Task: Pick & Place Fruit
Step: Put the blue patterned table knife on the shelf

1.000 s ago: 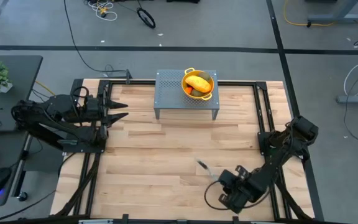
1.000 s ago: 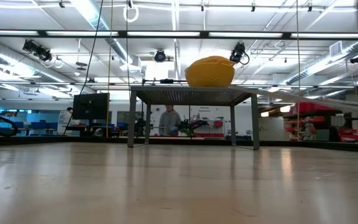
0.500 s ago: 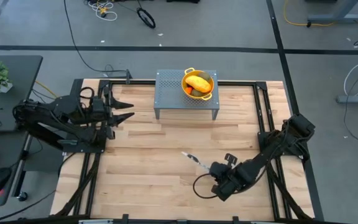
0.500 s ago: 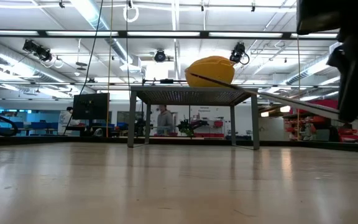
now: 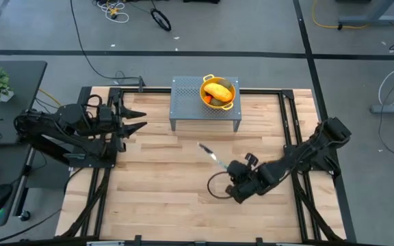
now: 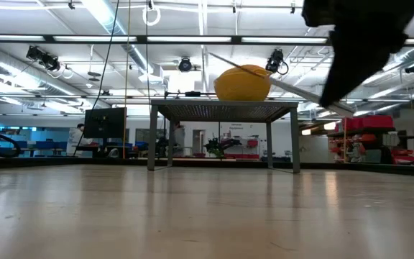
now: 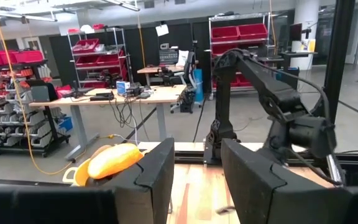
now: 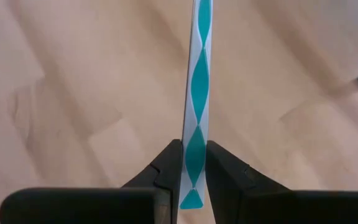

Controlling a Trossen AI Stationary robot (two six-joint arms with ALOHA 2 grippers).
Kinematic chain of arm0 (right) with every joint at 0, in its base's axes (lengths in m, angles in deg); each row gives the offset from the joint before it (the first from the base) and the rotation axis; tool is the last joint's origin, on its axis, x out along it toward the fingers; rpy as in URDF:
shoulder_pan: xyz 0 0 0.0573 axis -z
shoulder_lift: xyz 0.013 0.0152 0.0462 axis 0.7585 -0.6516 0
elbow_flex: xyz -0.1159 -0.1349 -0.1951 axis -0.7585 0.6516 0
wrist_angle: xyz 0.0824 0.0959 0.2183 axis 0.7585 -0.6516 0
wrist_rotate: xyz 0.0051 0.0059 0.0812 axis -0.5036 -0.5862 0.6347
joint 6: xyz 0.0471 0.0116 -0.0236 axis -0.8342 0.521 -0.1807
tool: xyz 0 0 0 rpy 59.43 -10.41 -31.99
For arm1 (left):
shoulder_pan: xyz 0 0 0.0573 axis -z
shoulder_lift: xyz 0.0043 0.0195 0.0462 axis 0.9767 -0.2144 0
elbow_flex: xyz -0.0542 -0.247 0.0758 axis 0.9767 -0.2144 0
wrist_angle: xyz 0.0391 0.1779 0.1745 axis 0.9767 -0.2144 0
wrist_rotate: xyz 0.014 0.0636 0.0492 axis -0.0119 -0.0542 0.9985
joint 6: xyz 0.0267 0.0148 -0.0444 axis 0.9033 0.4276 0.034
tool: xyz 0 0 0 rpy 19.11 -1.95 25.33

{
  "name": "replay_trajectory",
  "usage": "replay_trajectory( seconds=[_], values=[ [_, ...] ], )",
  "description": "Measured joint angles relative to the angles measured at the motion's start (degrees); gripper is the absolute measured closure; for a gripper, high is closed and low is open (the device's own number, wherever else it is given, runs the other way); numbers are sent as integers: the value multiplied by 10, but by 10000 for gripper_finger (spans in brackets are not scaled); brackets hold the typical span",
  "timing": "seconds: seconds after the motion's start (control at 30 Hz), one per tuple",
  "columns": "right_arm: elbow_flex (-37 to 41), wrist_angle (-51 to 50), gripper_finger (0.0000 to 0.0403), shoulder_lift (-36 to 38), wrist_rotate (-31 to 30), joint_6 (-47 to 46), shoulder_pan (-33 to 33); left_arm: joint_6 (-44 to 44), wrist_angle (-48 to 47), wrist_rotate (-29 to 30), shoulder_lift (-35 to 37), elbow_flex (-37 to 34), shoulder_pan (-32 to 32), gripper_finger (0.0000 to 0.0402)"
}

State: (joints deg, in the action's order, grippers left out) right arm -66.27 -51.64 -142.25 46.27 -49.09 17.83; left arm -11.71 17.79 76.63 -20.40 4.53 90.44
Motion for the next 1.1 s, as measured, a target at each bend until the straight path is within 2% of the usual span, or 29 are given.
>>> replay_trajectory(
  seconds=[0.2,0.43,0.67,0.83,1.1],
  values=[
    [0,-2,338,43,-33,29,33,-19,0,3,0,0,0,260],
    [-26,-1,338,82,-126,94,58,-29,1,7,-7,0,0,260],
    [-60,1,338,88,-210,168,91,-27,51,46,-48,0,0,260],
    [-63,58,338,88,-258,230,116,-24,110,84,-86,0,-8,260],
    [-63,180,338,88,-319,319,148,-25,211,72,-148,0,-43,258]
  ],
)
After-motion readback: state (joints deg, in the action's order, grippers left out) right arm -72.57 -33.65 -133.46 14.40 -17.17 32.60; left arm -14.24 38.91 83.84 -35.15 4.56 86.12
